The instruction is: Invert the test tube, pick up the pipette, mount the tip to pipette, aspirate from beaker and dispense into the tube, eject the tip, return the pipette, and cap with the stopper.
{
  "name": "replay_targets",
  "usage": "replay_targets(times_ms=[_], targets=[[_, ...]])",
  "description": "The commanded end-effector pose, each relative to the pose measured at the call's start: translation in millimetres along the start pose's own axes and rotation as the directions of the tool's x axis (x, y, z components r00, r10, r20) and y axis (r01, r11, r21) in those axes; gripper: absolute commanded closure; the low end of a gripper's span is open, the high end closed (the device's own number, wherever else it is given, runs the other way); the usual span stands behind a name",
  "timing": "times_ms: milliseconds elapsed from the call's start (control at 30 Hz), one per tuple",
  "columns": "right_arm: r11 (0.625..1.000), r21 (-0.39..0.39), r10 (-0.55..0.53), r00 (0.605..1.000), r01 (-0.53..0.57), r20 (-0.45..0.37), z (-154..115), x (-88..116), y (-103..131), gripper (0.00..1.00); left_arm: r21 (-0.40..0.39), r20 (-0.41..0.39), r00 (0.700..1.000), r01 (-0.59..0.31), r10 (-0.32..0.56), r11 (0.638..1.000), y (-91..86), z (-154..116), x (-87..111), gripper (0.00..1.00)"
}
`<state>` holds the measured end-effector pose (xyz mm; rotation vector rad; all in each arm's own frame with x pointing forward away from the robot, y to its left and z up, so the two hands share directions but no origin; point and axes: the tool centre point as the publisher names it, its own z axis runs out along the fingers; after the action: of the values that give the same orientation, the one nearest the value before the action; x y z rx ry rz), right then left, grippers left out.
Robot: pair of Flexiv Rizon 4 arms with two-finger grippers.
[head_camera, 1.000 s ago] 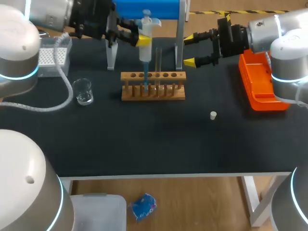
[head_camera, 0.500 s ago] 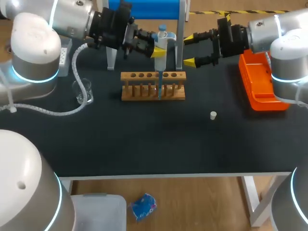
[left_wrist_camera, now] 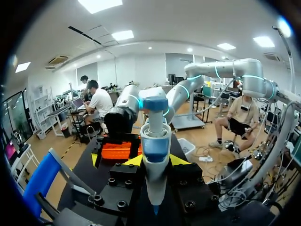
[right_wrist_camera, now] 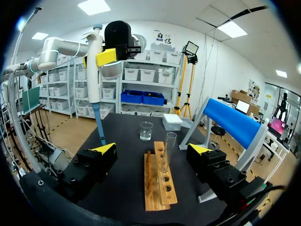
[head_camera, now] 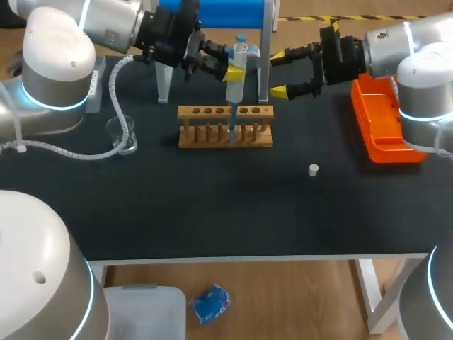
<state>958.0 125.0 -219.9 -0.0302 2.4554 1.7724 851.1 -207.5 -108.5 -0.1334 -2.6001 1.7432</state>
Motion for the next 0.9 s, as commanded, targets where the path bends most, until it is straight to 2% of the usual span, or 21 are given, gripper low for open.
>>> replay_targets(times_ms=[33, 500, 700, 900], targets=[[1.0, 0.001, 0.0, 1.0, 0.0, 0.0, 0, 0, 0, 0.0, -0.008, 0.041, 0.999, 0.007, -0.007, 1.0, 0.1, 1, 9.4, 1.0], [1.0, 0.001, 0.0, 1.0, 0.0, 0.0, 0, 0, 0, 0.0, -0.003, 0.024, 1.0, 0.004, -0.004, 1.0, -0.3, 4, 10.7, 1.0], [0.997, -0.077, 0.018, 0.999, -0.022, -0.052, -25, 29, 17, 0.0, -0.003, 0.024, 1.0, 0.004, -0.004, 1.0, -0.3, 4, 10.7, 1.0], [0.991, -0.129, 0.009, 0.997, -0.019, -0.079, -33, 61, 32, 0.0, -0.003, 0.024, 1.0, 0.004, -0.004, 1.0, -0.3, 4, 10.7, 1.0]])
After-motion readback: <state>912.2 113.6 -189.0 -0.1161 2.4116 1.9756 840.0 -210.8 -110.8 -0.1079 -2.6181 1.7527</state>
